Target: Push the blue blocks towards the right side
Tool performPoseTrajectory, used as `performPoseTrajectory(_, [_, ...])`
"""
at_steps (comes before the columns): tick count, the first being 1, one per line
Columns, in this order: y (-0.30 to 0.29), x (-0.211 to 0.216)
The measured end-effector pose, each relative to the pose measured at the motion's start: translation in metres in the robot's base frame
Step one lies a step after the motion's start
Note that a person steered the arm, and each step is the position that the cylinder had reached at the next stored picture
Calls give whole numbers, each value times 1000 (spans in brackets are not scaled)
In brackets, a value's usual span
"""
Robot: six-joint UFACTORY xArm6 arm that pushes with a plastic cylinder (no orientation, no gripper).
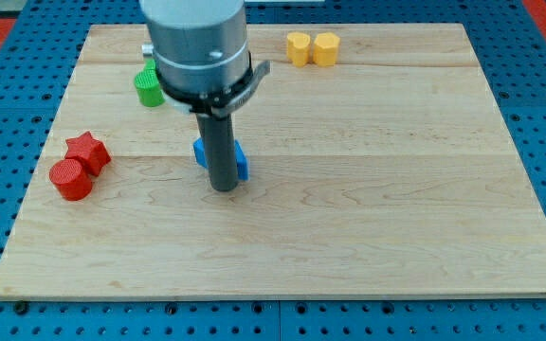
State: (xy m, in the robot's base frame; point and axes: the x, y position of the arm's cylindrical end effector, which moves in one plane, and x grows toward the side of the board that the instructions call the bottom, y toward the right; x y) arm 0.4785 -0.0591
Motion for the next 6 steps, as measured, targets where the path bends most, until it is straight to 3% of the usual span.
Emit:
performPoseTrajectory(1, [4,-19])
performPoseTrajectory(2, [8,5])
performPoseTrajectory(3, [-54,-6])
performPoseTrajectory(4, [-79,-46])
performPoseTrajectory(6, [-12,-49])
